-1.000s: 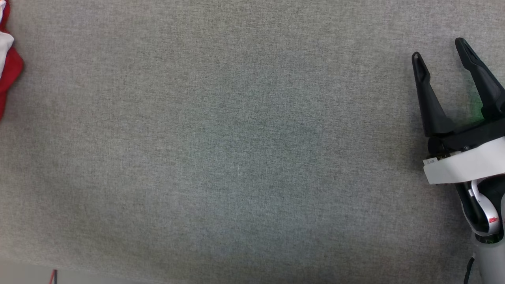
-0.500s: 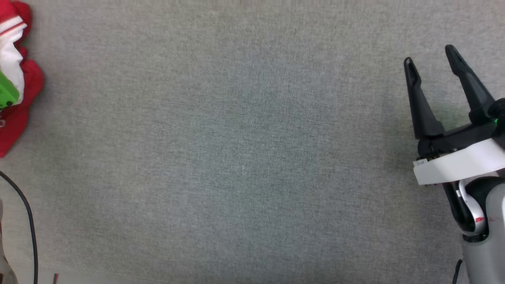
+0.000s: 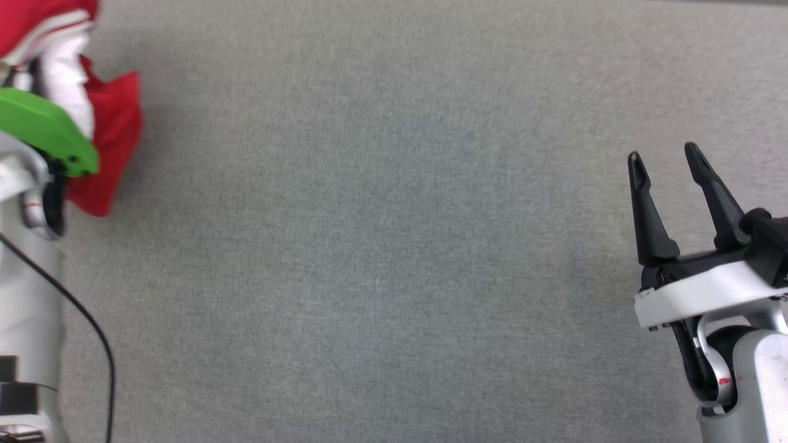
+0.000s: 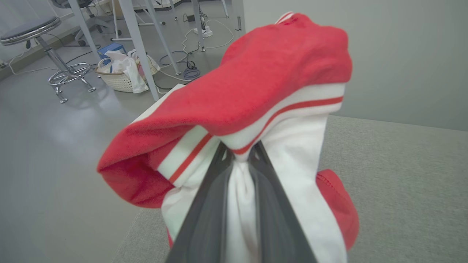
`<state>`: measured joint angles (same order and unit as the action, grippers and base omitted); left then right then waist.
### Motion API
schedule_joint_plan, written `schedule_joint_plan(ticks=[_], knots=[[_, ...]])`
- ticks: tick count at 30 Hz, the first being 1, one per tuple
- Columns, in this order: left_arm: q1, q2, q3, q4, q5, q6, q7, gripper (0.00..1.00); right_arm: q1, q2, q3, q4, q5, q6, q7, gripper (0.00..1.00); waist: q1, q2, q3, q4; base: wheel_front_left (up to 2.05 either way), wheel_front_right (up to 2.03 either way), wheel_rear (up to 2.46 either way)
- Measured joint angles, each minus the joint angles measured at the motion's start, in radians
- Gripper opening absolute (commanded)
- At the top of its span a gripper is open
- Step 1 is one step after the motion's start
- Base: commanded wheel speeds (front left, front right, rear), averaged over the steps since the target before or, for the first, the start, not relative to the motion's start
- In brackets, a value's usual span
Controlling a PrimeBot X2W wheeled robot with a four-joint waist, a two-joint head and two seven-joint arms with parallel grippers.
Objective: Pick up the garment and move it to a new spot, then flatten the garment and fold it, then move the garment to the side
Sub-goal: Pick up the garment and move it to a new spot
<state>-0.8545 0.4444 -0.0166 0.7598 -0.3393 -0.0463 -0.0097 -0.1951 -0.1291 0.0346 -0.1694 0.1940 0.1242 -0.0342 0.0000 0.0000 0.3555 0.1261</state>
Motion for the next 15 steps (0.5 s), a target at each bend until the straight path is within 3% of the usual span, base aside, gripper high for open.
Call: schedule_joint_plan(ticks=[11,15], knots=[[0.177,-0.154,-0.138,-0.25,0.004,-0.02,0.123,0.0,0.065,0.016,-0.036,-0.004,-0.028,0.0,0.014,1.0,-0.0001,0.0,-0.136,-0.075,0.0,0.0,0.0],[0.285,-0.245,-0.223,-0.381,-0.01,-0.034,0.179,0.0,0.099,0.029,-0.072,-0.011,-0.031,0.0,0.021,1.0,-0.0001,0.0,-0.162,-0.131,0.0,0.0,0.0]])
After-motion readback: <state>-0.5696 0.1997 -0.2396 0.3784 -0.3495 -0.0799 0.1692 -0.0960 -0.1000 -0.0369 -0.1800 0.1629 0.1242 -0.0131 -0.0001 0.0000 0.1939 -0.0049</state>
